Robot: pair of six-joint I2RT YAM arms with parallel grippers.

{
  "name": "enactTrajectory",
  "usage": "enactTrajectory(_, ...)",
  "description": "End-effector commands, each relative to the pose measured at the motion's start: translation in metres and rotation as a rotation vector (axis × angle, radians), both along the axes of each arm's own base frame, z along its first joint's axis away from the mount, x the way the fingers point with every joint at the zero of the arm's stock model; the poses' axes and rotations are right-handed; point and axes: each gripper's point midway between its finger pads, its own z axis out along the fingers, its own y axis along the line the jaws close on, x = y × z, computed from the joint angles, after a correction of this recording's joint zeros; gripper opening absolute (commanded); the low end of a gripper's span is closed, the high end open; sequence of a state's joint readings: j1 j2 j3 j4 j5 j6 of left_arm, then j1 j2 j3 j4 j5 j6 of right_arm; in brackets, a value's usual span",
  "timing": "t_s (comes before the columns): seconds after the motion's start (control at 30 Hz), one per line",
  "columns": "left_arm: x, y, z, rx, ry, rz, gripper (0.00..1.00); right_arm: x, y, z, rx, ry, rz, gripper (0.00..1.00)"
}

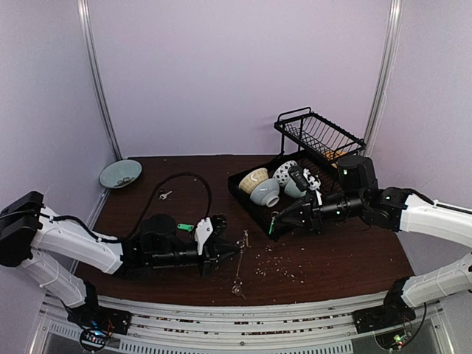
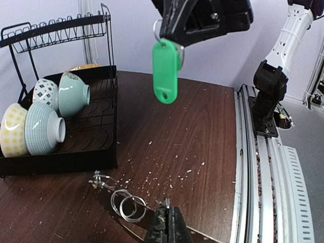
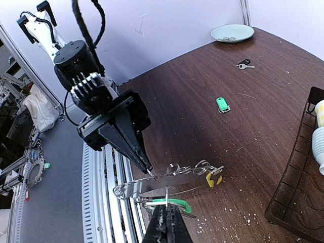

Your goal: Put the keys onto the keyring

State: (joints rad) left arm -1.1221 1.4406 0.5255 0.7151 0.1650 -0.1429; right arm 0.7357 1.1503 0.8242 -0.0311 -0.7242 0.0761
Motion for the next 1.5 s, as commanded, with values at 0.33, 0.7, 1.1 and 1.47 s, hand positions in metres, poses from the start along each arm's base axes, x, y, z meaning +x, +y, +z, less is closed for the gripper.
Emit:
enactTrajectory(0.33,0.035,0.024,-0.028,-0.171,0.193,0.099,0.0,-0.003,-0.001,0.0,-0.001,-0.03,0.003,0.0)
enactTrajectory(0.7,0.03,0.008,-0.007,-0.213,0.184,-0.017,0.0,-0.001,-0.001,0.0,-0.01,-0.028,-0.001,0.0)
enactTrajectory(1.1,0.034,0.003,-0.032,0.16,0.076,0.027,0.0,-0.001,-0.002,-0.001,-0.013,-0.031,-0.005,0.0)
enactTrajectory(1.47,-0.004,-0.008,0.009,-0.152,0.165,-0.171,0.0,-0.003,-0.002,0.001,-0.012,-0.032,-0.004,0.0)
